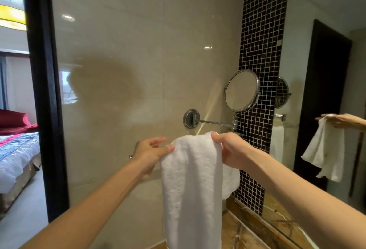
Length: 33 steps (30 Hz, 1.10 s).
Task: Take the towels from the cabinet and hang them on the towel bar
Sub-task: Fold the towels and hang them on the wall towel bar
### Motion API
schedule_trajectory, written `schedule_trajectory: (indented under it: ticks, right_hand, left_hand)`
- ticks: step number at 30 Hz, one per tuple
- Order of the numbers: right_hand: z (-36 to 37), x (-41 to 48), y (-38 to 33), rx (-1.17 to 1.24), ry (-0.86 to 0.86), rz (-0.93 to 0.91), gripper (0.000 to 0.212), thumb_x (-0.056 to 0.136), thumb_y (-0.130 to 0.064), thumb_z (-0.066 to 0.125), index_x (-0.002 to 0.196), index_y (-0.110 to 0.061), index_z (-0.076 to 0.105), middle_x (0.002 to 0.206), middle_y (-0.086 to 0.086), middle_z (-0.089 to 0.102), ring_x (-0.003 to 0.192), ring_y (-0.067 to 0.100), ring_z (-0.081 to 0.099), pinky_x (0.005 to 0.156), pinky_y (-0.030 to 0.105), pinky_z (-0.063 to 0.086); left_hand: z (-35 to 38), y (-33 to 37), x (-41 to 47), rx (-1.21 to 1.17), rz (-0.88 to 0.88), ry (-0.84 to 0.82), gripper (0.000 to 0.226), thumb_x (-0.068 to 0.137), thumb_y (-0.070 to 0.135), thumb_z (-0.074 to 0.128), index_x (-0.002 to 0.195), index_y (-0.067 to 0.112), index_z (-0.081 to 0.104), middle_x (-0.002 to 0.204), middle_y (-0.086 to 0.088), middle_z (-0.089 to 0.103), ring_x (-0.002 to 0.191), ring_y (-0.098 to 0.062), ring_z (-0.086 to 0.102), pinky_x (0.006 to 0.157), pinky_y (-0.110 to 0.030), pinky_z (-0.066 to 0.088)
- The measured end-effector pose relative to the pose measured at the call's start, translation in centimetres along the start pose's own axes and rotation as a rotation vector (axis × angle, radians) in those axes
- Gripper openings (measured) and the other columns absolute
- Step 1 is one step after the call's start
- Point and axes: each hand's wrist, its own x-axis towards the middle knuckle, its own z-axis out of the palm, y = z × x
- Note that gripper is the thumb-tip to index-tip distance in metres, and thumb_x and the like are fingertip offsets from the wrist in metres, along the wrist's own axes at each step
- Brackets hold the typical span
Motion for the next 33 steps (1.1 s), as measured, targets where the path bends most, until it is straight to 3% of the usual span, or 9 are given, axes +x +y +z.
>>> schedule_trajectory:
  ticks: [3,5,10,14,18,23,26,31,33]
  right_hand:
    - [0.3,0.1,-0.3,0.03,0.056,0.001,0.028,0.098,-0.015,0.049,0.117,0.005,0.054,0.12,0.019,0.063,0.108,0.032,0.063,0.083,0.038,0.054]
    - [0.5,0.3,-0.3,0.002,0.062,0.013,0.03,0.097,-0.015,0.051,0.119,0.006,0.053,0.124,0.02,0.061,0.114,0.034,0.061,0.084,0.039,0.054]
    - [0.1,0.6,-0.7,-0.094,0.077,0.025,0.032,0.096,-0.016,0.054,0.122,0.003,0.053,0.121,0.019,0.063,0.1,0.03,0.064,0.076,0.037,0.054]
    - [-0.6,0.9,-1.1,-0.187,0.126,0.004,0.029,0.096,-0.013,0.052,0.118,0.005,0.055,0.121,0.021,0.063,0.102,0.031,0.063,0.08,0.038,0.052]
    - [-0.8,0.8,-1.8,-0.215,0.182,0.002,0.029,0.094,-0.014,0.054,0.119,0.002,0.054,0.127,0.021,0.059,0.113,0.034,0.06,0.089,0.041,0.05]
    - [-0.9,0.3,-2.5,-0.186,0.183,-0.006,0.026,0.098,-0.007,0.047,0.119,0.007,0.051,0.106,0.018,0.065,0.083,0.024,0.065,0.064,0.034,0.052]
    - [-0.9,0.0,-2.8,-0.18,0.167,0.015,0.025,0.097,-0.006,0.049,0.118,0.008,0.053,0.097,0.015,0.065,0.079,0.023,0.065,0.062,0.034,0.051]
    - [-0.1,-0.3,-3.1,-0.137,0.104,0.063,0.025,0.096,-0.006,0.052,0.116,0.007,0.056,0.094,0.014,0.065,0.08,0.023,0.063,0.065,0.034,0.05]
    - [0.2,-0.3,-3.3,-0.119,0.093,0.067,0.024,0.095,-0.006,0.053,0.116,0.005,0.057,0.094,0.013,0.065,0.08,0.023,0.062,0.066,0.034,0.05]
  left_hand:
    - [0.0,-0.4,-0.7,-0.17,-0.213,-0.09,0.036,0.079,0.003,0.072,0.112,-0.005,0.061,0.094,-0.015,0.067,0.067,-0.014,0.066,0.056,-0.024,0.052]
    - [0.2,-0.3,-1.1,-0.154,-0.277,-0.1,0.028,0.08,0.009,0.072,0.105,-0.001,0.065,0.085,-0.01,0.069,0.064,-0.014,0.065,0.052,-0.026,0.052]
    - [0.5,0.0,-1.1,-0.02,-0.16,-0.029,0.021,0.075,0.01,0.078,0.091,0.003,0.066,0.073,-0.007,0.068,0.053,-0.01,0.063,0.046,-0.022,0.05]
    - [0.2,0.8,-0.7,-0.015,-0.099,-0.057,0.016,0.078,0.007,0.075,0.092,0.004,0.069,0.083,-0.01,0.07,0.066,-0.017,0.064,0.053,-0.026,0.053]
    - [0.0,1.5,-0.4,-0.075,-0.092,-0.051,0.009,0.081,0.002,0.07,0.088,0.006,0.066,0.077,-0.008,0.07,0.061,-0.016,0.065,0.05,-0.026,0.053]
    - [-0.3,1.6,0.2,-0.172,-0.096,0.003,0.008,0.089,-0.003,0.058,0.091,0.002,0.065,0.081,-0.013,0.068,0.064,-0.018,0.064,0.049,-0.025,0.055]
    - [-0.2,1.4,0.3,-0.228,-0.148,-0.043,0.012,0.091,-0.003,0.054,0.095,0.002,0.064,0.084,-0.013,0.068,0.066,-0.018,0.064,0.054,-0.027,0.054]
    - [0.3,1.6,0.2,0.028,-0.171,-0.176,0.032,0.082,0.033,0.071,0.104,0.009,0.07,0.096,-0.008,0.072,0.082,-0.022,0.069,0.067,-0.033,0.057]
    - [0.5,2.0,-0.3,0.146,-0.196,-0.26,0.04,0.076,0.035,0.076,0.105,0.009,0.067,0.101,-0.008,0.071,0.089,-0.023,0.07,0.068,-0.032,0.058]
